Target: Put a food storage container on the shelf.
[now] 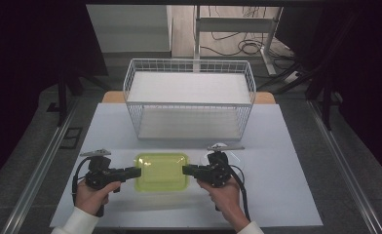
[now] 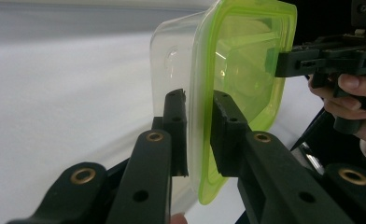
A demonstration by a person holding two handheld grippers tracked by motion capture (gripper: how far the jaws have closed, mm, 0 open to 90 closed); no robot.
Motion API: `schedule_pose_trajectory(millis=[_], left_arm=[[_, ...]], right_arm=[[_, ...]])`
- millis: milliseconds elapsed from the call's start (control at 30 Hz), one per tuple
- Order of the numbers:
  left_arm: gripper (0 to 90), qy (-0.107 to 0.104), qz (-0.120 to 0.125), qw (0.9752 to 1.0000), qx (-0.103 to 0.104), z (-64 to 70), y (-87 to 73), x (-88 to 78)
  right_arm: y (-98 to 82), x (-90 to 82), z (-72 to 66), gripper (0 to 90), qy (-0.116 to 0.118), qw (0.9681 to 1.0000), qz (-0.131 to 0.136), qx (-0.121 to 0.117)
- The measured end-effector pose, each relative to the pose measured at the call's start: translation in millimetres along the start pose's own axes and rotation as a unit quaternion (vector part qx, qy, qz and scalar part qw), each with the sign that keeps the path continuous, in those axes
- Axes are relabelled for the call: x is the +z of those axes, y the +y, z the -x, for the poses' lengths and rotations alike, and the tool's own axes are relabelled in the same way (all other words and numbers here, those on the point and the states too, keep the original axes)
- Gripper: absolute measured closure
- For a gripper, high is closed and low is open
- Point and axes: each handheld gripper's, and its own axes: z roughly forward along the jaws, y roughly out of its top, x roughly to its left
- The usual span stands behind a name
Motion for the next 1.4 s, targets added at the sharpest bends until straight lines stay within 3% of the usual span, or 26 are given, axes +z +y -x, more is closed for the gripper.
schedule_pose_trajectory(millis=[167,467,900,1400], left_arm=[[78.4,0.009,0.005,0.9998,0.016,6.5,5.3,-4.5],[78.8,0.010,0.018,0.9994,0.029,17.4,16.2,-6.9],[79.1,0.003,0.025,0.9987,0.044,25.9,41.3,0.6],[79.1,0.001,0.036,0.9983,0.046,27.6,65.4,5.0]], right_arm=[[2.6,-4.8,-5.9,76.4,-0.004,0.9996,0.010,-0.027],[12.3,-19.1,-11.4,76.4,-0.002,0.9981,0.030,-0.054],[31.5,-37.4,-10.3,76.3,-0.010,0.9961,0.051,-0.072],[55.9,-45.6,-6.9,76.4,-0.016,0.9941,0.068,-0.083]])
